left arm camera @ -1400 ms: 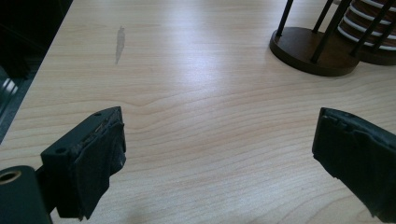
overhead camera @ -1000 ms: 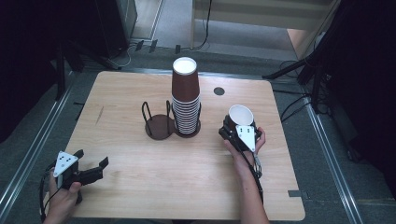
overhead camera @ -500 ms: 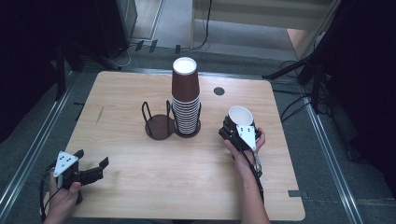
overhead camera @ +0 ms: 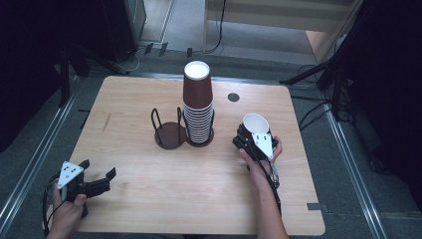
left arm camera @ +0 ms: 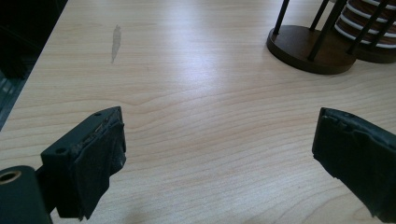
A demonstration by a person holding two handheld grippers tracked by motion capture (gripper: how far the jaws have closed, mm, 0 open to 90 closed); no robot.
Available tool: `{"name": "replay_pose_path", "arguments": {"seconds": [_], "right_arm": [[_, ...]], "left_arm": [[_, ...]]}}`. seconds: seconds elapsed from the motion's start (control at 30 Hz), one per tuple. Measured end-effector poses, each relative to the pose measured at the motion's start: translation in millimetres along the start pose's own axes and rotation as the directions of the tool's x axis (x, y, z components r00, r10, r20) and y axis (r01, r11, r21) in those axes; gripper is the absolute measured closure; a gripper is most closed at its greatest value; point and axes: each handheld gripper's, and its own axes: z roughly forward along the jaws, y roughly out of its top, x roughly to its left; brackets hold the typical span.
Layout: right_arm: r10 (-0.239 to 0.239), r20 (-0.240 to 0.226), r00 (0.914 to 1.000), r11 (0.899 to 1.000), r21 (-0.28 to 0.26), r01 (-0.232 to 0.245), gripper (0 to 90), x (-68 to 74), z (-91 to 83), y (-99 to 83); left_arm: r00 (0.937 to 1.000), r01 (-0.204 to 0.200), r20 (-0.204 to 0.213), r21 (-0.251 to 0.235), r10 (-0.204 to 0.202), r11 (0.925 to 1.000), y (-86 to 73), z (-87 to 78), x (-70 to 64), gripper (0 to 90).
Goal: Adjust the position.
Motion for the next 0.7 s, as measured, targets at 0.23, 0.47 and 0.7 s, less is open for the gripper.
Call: {"name": "replay_pose_path", "arguments": {"seconds": [0.23, 0.47, 0.7], "right_arm": [[-0.003, -0.026, 0.9997, 1.000, 0.019, 0.004, 6.1, 1.4, -0.5, -1.6], [-0.002, -0.049, 0.9988, 1.000, 0.027, 0.003, 1.3, 1.1, -2.9, 1.3], [0.032, -0.093, 0.9952, 0.999, 0.016, -0.030, 0.0, -2.3, -11.0, 12.6]], "left_arm": [[1.0000, -0.002, 0.001, 0.001, 0.002, 1.0000, -0.1, 0.2, -0.1, 3.5], [1.0000, 0.000, 0.001, -0.001, 0.000, 1.0000, -0.1, 0.4, -0.2, 3.5], [1.0000, -0.002, 0.001, 0.001, 0.002, 1.0000, -0.1, 0.4, -0.3, 3.5]]}}
